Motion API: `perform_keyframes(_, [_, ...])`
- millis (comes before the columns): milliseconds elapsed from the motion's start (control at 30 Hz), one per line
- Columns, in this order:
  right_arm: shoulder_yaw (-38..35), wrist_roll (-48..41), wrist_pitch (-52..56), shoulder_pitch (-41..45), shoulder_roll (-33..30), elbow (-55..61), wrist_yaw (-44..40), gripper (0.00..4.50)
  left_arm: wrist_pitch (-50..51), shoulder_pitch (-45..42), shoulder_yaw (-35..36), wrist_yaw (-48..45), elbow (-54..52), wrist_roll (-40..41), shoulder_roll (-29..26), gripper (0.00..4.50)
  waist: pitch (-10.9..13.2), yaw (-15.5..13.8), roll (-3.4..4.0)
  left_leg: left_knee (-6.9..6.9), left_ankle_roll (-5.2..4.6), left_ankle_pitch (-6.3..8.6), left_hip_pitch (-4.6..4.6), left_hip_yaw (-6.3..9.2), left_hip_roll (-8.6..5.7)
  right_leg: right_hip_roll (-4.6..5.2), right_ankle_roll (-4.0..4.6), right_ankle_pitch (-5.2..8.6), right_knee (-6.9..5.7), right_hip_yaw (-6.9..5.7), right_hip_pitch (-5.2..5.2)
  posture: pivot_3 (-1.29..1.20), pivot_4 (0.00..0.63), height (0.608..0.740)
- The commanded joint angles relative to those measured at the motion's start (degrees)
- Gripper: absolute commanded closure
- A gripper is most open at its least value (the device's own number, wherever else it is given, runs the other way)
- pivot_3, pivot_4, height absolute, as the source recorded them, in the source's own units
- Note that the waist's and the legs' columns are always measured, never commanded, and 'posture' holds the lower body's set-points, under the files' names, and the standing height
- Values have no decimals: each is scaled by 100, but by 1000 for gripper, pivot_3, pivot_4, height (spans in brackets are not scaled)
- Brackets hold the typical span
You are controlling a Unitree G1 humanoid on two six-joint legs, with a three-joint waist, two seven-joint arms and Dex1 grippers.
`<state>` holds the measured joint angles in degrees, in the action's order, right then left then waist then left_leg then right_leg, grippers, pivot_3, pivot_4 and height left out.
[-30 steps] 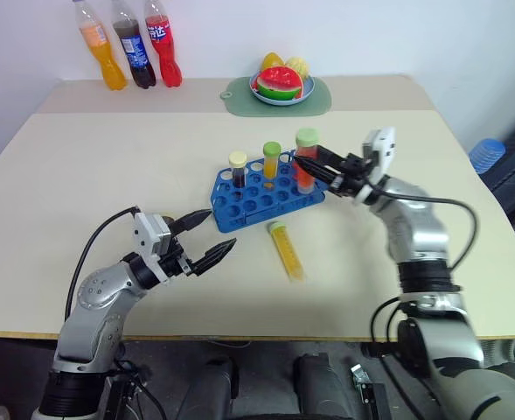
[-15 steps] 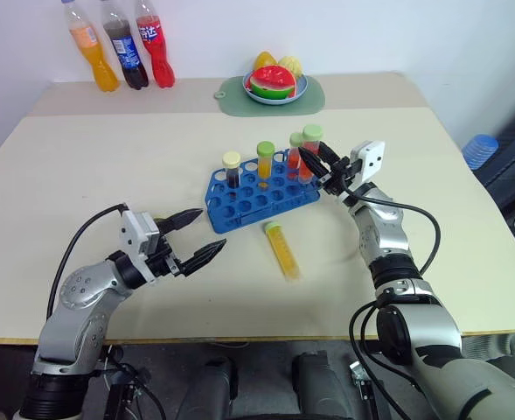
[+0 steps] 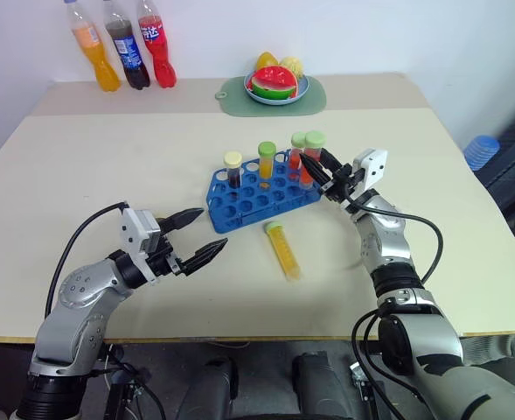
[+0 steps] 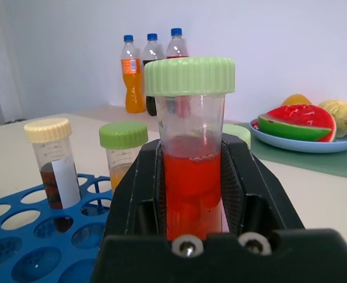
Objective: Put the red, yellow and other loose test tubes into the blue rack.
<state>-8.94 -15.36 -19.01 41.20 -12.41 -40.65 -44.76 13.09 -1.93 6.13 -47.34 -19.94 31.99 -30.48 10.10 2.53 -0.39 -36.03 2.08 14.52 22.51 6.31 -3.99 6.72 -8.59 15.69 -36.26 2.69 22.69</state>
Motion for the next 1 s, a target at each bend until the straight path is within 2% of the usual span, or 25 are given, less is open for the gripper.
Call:
perform_keyframes(33, [17, -1, 33, -65, -56, 115, 50, 3604, -26, -34, 105, -25, -205, 86, -38, 377, 0, 0, 0, 0, 0, 0, 0, 0, 0, 0, 0, 0, 0, 0, 0, 0, 150, 740])
perform_keyframes(1000, [10, -58, 86, -357, -49, 155, 223, 3604, -153, -48, 123, -188, -6, 11, -10, 377, -1, -6, 2, 0, 0, 0, -3, 1, 0, -1, 0, 0, 1, 0, -4, 0, 150, 740])
